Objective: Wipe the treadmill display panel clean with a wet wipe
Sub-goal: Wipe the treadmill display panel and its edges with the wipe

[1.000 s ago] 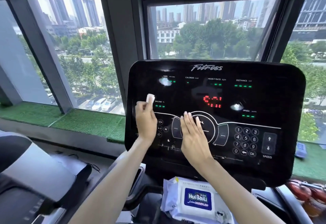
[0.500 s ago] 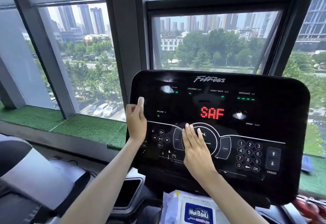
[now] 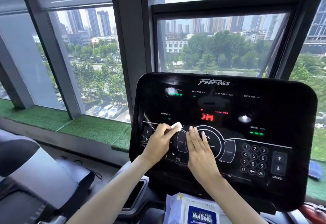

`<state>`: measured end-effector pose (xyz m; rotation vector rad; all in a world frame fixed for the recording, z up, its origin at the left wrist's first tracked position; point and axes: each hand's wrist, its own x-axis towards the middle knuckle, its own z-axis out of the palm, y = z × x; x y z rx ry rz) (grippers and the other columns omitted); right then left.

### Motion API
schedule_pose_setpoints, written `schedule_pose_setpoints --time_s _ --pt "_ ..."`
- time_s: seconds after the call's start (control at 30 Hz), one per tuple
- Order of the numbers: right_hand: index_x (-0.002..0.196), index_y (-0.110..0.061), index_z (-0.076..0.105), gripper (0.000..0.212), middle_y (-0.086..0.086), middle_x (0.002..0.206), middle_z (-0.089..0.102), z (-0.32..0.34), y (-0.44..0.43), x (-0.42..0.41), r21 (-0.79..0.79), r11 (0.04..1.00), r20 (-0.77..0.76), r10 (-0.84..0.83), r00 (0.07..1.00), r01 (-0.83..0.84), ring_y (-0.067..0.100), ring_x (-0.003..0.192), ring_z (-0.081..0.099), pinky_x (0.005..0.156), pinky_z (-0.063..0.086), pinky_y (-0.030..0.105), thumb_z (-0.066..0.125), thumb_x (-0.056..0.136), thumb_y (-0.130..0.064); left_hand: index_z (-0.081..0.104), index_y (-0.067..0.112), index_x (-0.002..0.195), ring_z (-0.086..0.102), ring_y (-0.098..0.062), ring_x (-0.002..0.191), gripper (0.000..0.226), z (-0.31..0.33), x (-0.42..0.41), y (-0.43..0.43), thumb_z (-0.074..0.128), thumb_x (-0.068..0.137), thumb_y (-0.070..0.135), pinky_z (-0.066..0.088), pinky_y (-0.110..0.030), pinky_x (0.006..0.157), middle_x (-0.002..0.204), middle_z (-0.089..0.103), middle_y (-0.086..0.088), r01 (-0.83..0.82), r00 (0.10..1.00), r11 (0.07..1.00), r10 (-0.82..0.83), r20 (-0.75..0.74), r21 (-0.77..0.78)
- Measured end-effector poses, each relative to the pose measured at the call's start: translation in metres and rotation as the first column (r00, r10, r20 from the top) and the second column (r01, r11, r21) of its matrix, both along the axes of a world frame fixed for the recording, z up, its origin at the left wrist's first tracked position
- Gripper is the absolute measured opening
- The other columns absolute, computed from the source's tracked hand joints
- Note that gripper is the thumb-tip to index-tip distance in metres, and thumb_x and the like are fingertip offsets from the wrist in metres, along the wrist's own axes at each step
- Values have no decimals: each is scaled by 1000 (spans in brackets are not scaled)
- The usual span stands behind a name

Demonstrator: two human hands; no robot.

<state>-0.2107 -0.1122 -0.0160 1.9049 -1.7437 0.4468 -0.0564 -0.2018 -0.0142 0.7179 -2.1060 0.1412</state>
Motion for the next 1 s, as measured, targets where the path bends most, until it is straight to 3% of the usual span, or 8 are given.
schedule_pose_setpoints --time_s 0.13,0.3,0.37,0.43,0.57,0.73,0.83,1.0 --pt "132 12 39 64 28 142 37 4 1 0 11 1000 -18 0 1000 0 36 134 36 108 20 49 24 71 0 51 15 134 38 -5 75 47 31 19 -35 54 91 -3 40 -10 72 87 41 3 -174 954 982 186 -237 71" --pt "130 11 44 75 28 141 40 7 2 3 45 999 7 -10 1000 10 36 132 39 106 21 48 58 57 2 52 16 133 41 -14 75 43 101 -19 -57 44 95 -2 42 -21 76 89 37 -3 -268 697 884 452 -556 383" --pt "130 11 44 76 28 141 39 7 2 3 57 998 4 -12 1000 12 36 132 39 107 20 48 61 57 2 55 17 128 43 -17 77 46 114 -33 -56 40 91 -8 43 -24 75 89 37 -3 -279 675 876 470 -569 394" --pt "130 11 43 76 28 141 39 7 2 4 57 998 7 -17 1000 16 36 132 39 107 20 49 61 57 2 57 18 126 43 -17 80 50 114 -40 -51 42 88 -12 43 -21 75 88 39 -2 -273 756 913 399 -520 304" --pt "131 11 43 74 28 141 38 7 3 5 54 998 3 -18 1000 17 36 132 38 109 18 48 61 60 3 58 15 127 42 -11 83 48 85 -43 -37 52 87 -11 36 -6 80 89 40 4 -134 936 989 149 -317 70" --pt "133 10 40 75 27 142 38 10 5 2 75 997 -22 -9 1000 11 34 134 36 110 16 48 64 62 -1 54 14 130 41 -7 83 48 44 -11 -27 54 88 -9 37 -7 79 90 46 -2 41 998 999 -42 -36 -26" --pt "132 10 40 75 26 142 39 11 5 0 79 997 -20 -4 1000 6 33 134 37 110 16 47 63 61 -1 56 14 129 43 -10 77 46 54 11 -42 54 89 -8 38 -9 76 88 45 -2 -86 971 993 103 -216 86" --pt "131 10 43 74 26 141 40 9 4 2 71 997 1 -6 1000 6 33 133 38 108 19 47 62 61 -2 60 11 122 43 -12 73 34 113 -12 -63 42 96 -1 47 -26 78 88 40 -4 -244 703 863 472 -532 443"
